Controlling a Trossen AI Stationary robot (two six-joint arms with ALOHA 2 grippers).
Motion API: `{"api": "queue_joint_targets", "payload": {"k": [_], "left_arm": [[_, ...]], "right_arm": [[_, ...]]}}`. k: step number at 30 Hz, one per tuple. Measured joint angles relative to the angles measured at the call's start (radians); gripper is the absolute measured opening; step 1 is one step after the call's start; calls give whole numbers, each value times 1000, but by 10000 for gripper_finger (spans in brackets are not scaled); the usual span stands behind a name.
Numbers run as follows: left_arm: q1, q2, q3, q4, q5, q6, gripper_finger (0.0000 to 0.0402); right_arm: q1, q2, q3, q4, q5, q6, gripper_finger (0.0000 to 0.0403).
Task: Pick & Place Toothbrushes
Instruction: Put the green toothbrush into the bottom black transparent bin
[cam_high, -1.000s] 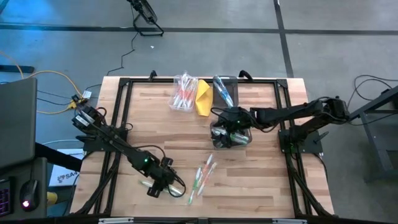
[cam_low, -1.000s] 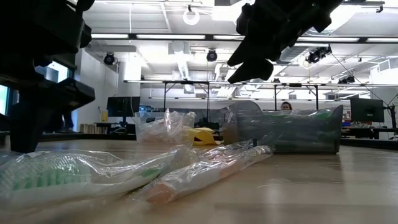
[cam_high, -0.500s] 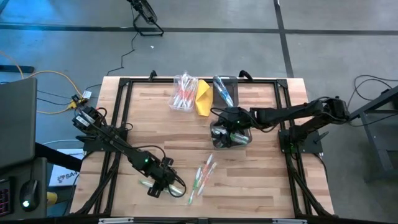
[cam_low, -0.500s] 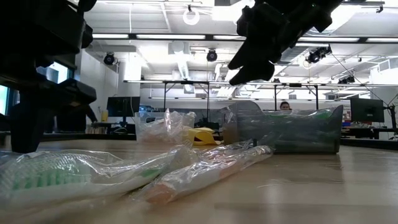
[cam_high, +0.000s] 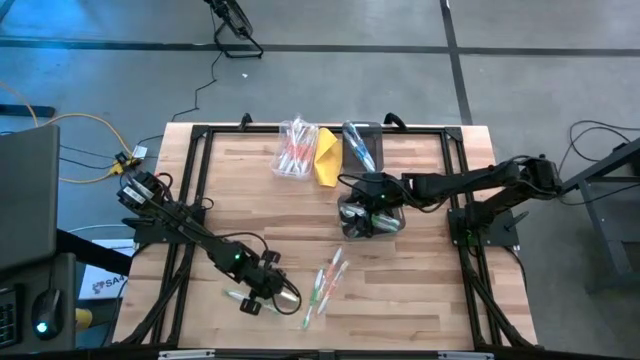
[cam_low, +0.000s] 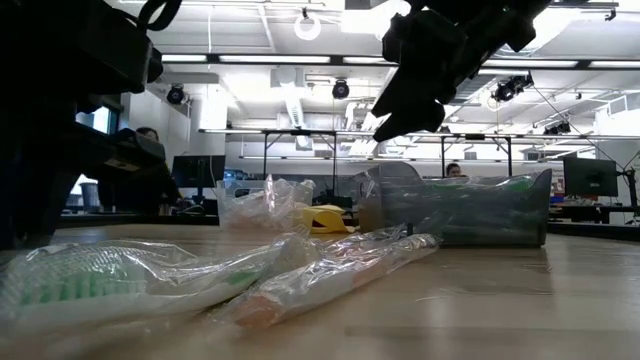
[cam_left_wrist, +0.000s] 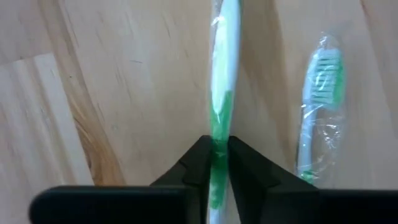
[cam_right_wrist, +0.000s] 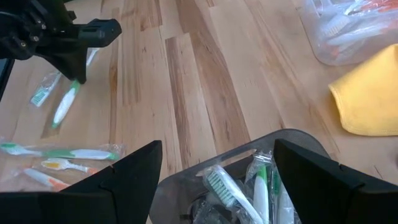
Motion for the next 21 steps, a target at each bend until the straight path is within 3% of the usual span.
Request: {"api": "queue_joint_targets", "payload": {"k": [5, 21], "left_arm": [[-2, 1, 1, 16, -6, 0, 22], [-2, 1, 1, 14, -27, 0, 22]], "right_arm": [[0, 0, 0, 0, 0, 0, 302], [0, 0, 0, 0, 0, -3, 302]]}}
